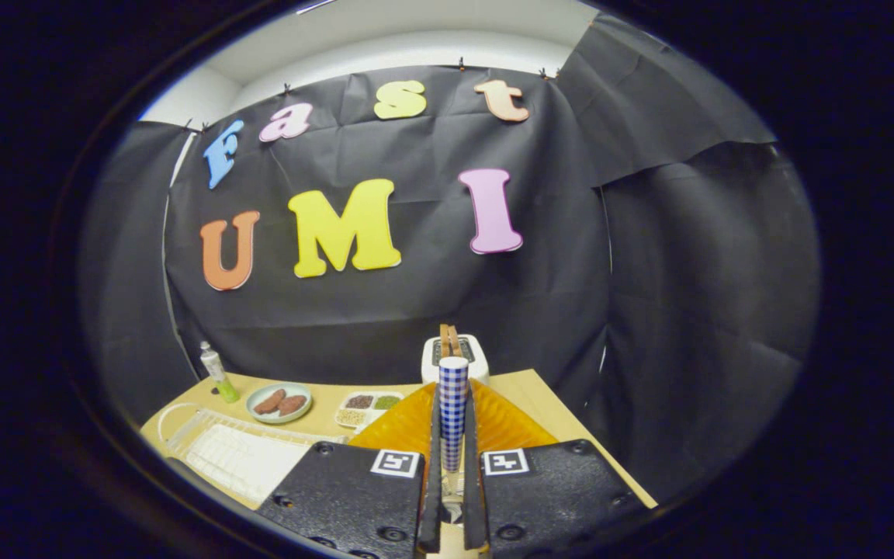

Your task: Take the plate from the dish rack, then take the spoon from the basket and place it into the plate.

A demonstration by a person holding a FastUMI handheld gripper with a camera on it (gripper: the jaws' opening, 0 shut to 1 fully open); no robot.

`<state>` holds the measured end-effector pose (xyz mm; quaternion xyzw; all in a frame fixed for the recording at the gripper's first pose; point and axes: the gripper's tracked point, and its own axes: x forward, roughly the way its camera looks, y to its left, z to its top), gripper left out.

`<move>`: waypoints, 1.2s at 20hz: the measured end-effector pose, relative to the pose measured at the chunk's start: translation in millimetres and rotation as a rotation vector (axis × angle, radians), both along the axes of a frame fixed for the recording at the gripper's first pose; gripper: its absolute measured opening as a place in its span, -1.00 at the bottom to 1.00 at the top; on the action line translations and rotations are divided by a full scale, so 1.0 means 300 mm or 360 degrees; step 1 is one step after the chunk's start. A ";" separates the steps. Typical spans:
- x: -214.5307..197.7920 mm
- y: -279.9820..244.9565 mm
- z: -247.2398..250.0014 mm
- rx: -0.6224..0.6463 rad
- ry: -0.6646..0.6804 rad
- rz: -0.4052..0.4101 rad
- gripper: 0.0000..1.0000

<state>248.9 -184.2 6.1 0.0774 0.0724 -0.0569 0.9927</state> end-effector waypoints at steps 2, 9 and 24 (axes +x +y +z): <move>-0.089 0.029 0.041 0.0003 -0.0017 -0.0025 -0.67; -0.396 0.211 0.123 0.0009 -0.0087 0.0021 -0.67; -0.560 0.759 -0.404 0.0032 0.0025 0.0324 -0.67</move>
